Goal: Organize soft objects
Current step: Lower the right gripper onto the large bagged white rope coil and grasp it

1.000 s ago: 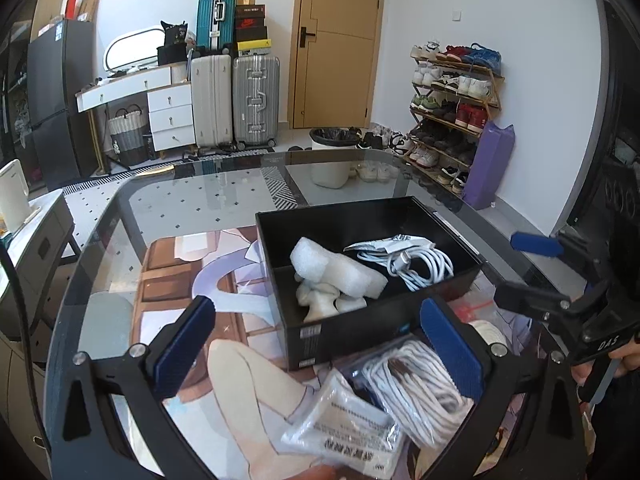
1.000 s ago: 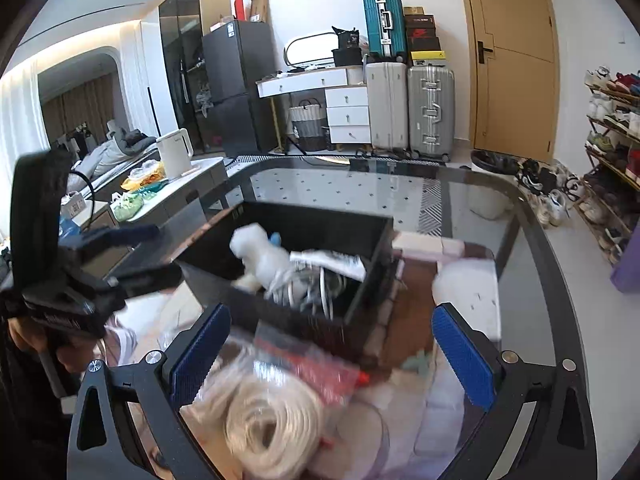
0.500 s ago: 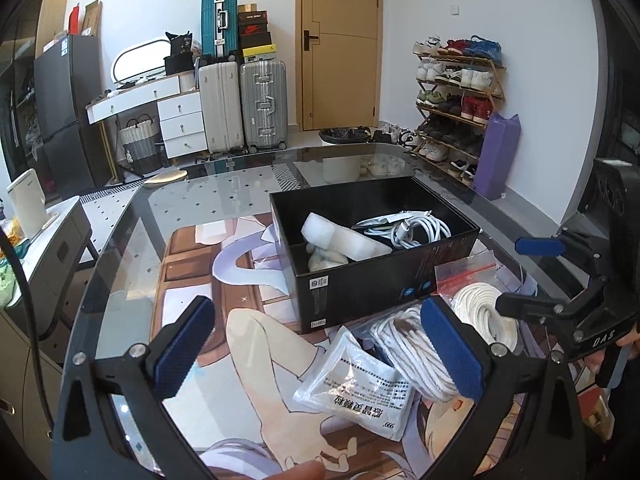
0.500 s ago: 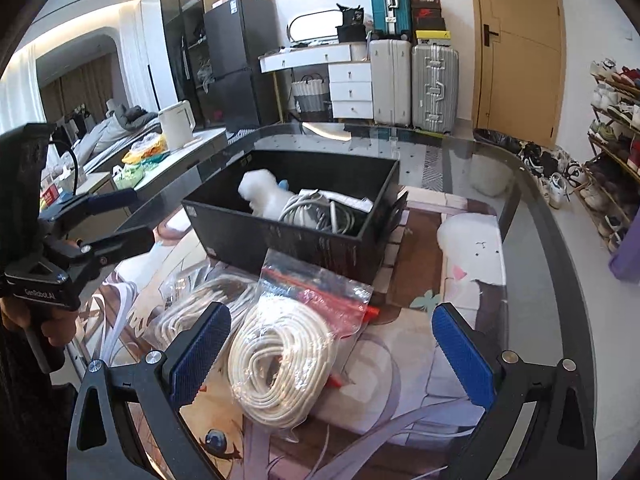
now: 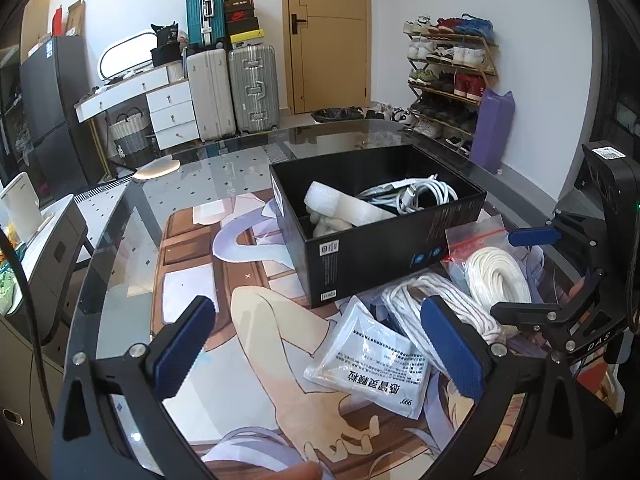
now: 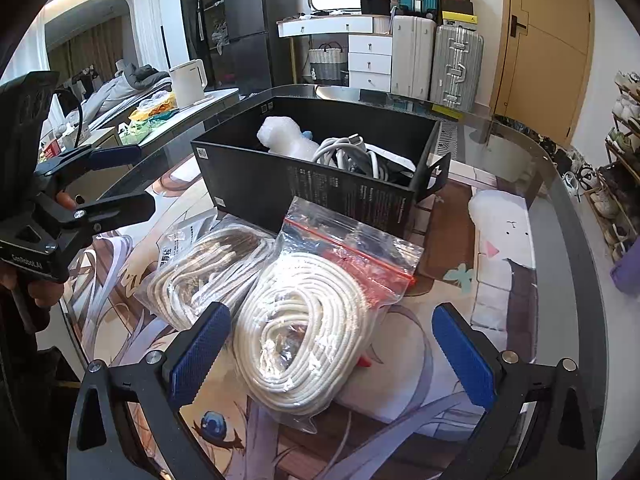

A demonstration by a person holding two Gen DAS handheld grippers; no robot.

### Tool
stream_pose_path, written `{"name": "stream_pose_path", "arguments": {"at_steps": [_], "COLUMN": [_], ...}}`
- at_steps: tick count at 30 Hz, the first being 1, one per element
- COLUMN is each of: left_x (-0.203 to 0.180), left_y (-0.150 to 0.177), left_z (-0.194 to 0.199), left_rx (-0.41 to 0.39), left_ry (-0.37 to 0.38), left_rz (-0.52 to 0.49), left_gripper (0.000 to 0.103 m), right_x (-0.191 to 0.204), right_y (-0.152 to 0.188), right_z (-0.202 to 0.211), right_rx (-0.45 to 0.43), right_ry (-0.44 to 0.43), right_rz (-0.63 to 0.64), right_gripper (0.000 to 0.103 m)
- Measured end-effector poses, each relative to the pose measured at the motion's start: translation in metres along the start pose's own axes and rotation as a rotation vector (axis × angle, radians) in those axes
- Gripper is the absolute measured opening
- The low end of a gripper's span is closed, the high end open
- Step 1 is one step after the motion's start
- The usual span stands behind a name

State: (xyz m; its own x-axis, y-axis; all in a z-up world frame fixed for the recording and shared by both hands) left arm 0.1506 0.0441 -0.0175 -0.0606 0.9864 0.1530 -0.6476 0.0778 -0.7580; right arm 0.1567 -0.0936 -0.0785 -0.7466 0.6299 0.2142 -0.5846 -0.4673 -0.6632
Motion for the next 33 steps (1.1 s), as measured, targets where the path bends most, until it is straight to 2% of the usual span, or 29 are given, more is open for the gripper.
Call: {"name": "stream_pose_path", "arguments": {"at_steps": [13, 26, 33], "left_x": [-0.003, -0.003, -0.002], "left_y": [0.004, 0.005, 0.006], "left_z": [-0.004, -0.004, -0.005], "left_rx": [0.016, 0.018, 0.017], "left_ry": [0.008, 0.009, 0.012], "left_rz": [-0.008, -0.008, -0.011], "left_gripper": [0.103, 0.103, 0.103], "right_x": [-0.002, -0.01, 0.003], "right_y": [0.005, 0.011, 0.015], "right_z": [-0.017, -0.003, -0.011], "right_rx": [0.038, 0.063, 0.089], "right_ry": [0.021, 0.039, 0.034], "right_rz": [0.002, 0.032, 0.059], "right_gripper": [0.102, 0.102, 0.102]}}
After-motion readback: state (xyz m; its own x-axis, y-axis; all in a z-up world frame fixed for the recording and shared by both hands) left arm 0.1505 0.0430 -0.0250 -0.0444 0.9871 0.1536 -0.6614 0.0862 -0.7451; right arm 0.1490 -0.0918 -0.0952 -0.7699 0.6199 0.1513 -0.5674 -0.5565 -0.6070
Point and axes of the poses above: each gripper's, at about its wrist camera, not at the fingertips, and z roughly against the way its jaws point, x to its left, y to its underside, the point moved 8 cm from there along -z, roughly the way its jaws point, and after that the axes turned 13 degrees about -y, right-handed, at the moved point
